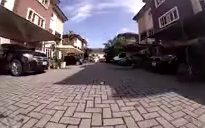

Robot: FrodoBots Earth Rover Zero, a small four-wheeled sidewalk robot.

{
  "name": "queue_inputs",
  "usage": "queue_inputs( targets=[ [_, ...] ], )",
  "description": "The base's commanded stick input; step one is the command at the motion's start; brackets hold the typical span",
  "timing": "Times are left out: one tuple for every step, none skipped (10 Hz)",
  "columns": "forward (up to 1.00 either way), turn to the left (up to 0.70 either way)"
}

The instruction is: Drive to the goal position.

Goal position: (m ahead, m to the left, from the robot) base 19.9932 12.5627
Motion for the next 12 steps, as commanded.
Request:
queue_inputs(
  targets=[
    [0.69, 0.03],
    [0.69, 0.03],
    [0.69, 0.03],
    [0.69, 0.03],
    [0.69, 0.03],
    [0.69, 0.03],
    [0.69, 0.03],
    [0.69, 0.03],
    [0.69, 0.03],
    [0.69, 0.03],
    [0.69, 0.03],
    [0.69, 0.03]
  ],
)
